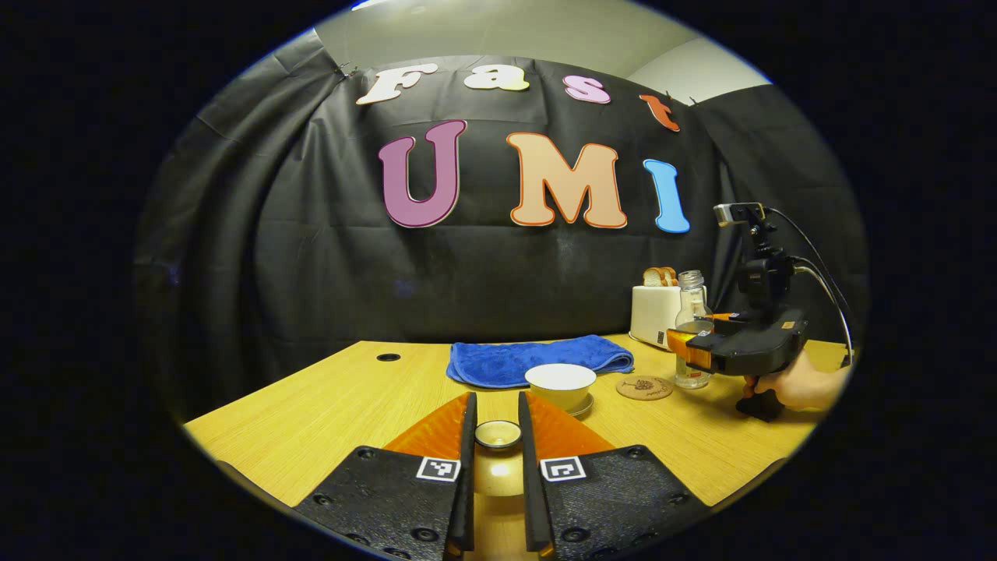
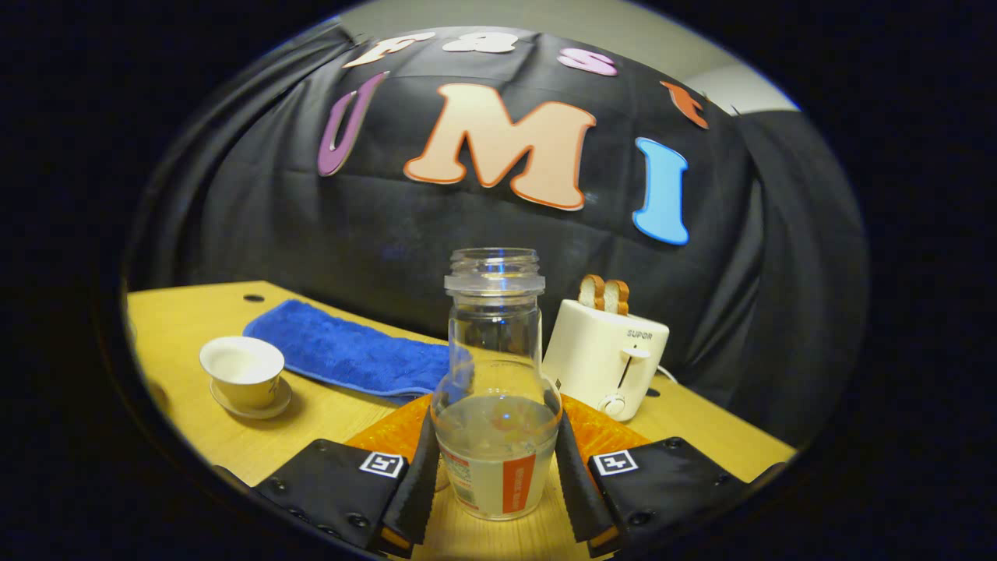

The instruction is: Open the teacup lid with one hand, grasp the water bottle and pour water into the teacup with the other hand; after pouring, place the water bottle on the coaster and then close the teacup lid.

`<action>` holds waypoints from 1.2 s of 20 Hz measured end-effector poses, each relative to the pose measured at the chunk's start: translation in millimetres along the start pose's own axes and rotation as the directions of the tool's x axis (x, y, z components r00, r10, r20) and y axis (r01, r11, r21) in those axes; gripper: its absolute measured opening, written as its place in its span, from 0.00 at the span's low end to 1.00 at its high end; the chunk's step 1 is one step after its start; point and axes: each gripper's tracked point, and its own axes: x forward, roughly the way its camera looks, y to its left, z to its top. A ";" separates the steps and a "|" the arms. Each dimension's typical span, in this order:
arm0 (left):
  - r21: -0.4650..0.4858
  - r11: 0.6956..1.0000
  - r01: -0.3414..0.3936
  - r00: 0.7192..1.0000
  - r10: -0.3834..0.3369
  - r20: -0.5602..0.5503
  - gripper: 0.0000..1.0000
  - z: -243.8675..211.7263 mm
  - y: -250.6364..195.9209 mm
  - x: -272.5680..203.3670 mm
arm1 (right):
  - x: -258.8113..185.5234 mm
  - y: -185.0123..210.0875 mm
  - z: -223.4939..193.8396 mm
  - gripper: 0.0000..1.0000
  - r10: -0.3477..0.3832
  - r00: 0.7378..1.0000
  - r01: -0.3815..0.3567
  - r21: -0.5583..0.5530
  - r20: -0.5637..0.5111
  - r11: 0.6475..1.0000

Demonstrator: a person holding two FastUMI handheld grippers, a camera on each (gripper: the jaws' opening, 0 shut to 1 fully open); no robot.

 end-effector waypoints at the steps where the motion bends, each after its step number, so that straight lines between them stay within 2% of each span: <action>1: 0.000 1.000 0.000 1.000 0.000 0.001 0.23 -0.2 2.4 0.0 | 0.0 8.6 1.3 0.73 0.009 1.000 -0.010 -0.075 -0.002 0.997; 3: -0.001 1.000 -0.002 1.000 0.002 0.000 0.23 -0.8 6.4 0.0 | -0.3 27.7 3.9 0.73 0.033 0.999 -0.035 -0.226 -0.013 0.973; 5: 0.000 1.000 -0.005 1.000 0.005 0.001 0.23 -0.2 8.3 -0.1 | 1.2 42.3 10.1 0.72 0.046 0.999 -0.045 -0.392 -0.005 0.919; 8: 0.001 1.000 0.005 1.000 -0.005 0.001 0.23 -0.3 6.9 0.4 | -2.1 68.4 24.3 0.72 0.076 0.997 -0.044 -0.625 0.026 0.779; 11: -0.001 1.000 0.010 1.000 -0.010 0.000 0.23 -0.9 7.5 1.2 | 3.0 86.9 31.4 0.72 0.114 0.993 -0.048 -0.774 0.031 0.632; 15: -0.003 1.000 0.001 1.000 -0.001 -0.001 0.23 -1.2 9.9 0.6 | -0.2 98.7 19.0 0.71 0.133 0.991 -0.053 -0.882 0.011 0.468; 19: -0.003 1.000 -0.009 1.000 0.009 -0.001 0.23 -0.8 11.4 0.4 | 5.2 103.5 13.0 0.71 0.141 0.990 -0.056 -0.933 -0.005 0.355; 22: -0.004 1.000 -0.010 1.000 0.010 -0.001 0.23 -0.4 11.7 0.4 | 4.3 102.6 14.7 0.71 0.147 0.989 -0.028 -0.967 0.010 0.254; 24: -0.004 1.000 -0.011 1.000 0.011 -0.001 0.23 -0.7 12.1 0.3 | 4.4 101.4 14.3 0.72 0.151 0.988 -0.022 -0.975 0.012 0.221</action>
